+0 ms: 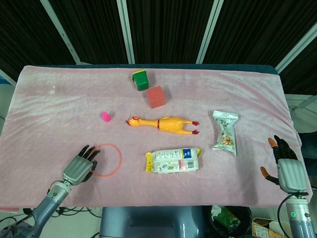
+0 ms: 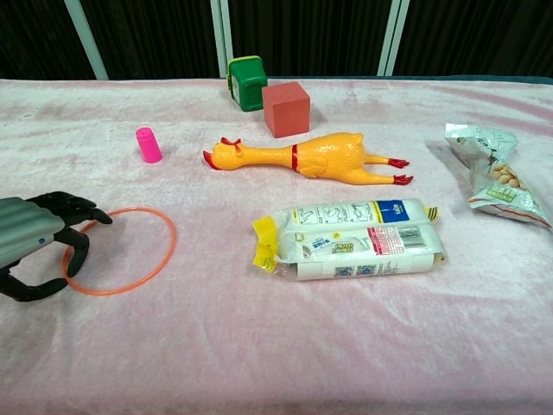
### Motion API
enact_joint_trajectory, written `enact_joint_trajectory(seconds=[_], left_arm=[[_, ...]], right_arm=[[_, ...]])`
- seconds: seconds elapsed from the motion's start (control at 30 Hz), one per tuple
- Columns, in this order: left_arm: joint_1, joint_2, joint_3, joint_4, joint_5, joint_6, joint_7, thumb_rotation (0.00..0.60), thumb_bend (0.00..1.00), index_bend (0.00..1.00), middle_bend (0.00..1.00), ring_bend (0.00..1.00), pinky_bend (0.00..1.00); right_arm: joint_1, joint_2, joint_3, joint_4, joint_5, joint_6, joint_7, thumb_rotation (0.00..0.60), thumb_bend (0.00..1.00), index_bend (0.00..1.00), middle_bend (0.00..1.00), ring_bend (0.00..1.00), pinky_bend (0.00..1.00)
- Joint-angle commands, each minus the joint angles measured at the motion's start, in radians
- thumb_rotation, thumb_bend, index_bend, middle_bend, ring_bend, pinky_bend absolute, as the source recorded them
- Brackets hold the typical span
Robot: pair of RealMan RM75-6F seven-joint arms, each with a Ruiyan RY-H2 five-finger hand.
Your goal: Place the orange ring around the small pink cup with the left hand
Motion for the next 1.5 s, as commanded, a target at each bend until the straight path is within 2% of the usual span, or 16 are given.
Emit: enact_joint_trajectory(seconds=[0.03,0.73,1.5], left_arm=[[-0.001,0.000,0.000,-0.001,-0.003,-0.003,0.002,0.600,0.39,0.55,0.11,0.00,0.00],[-0.004,0.013,-0.001,-0.018,-0.016,-0.002,-0.007,0.600,0.39,0.57,0.12,0.00,0.00],[-0.010,0.024,-0.012,-0.040,-0.053,-0.025,-0.015,0.600,0.45,0.63,0.17,0.00,0.00]], right_arm=[[0.000,0.001,0.001,-0.001,-0.001,0.002,0.001,0.600,0.20,0.00,0.00,0.00,0.18],[-0.004,0.009,0.004,-0.010,-0.003,0.006,0.003,0.600,0.20,0.00,0.00,0.00,0.18],[-0.004,0.013,0.003,-0.017,-0.009,0.006,0.001,0.600,0.20,0.00,0.00,0.00,0.18]])
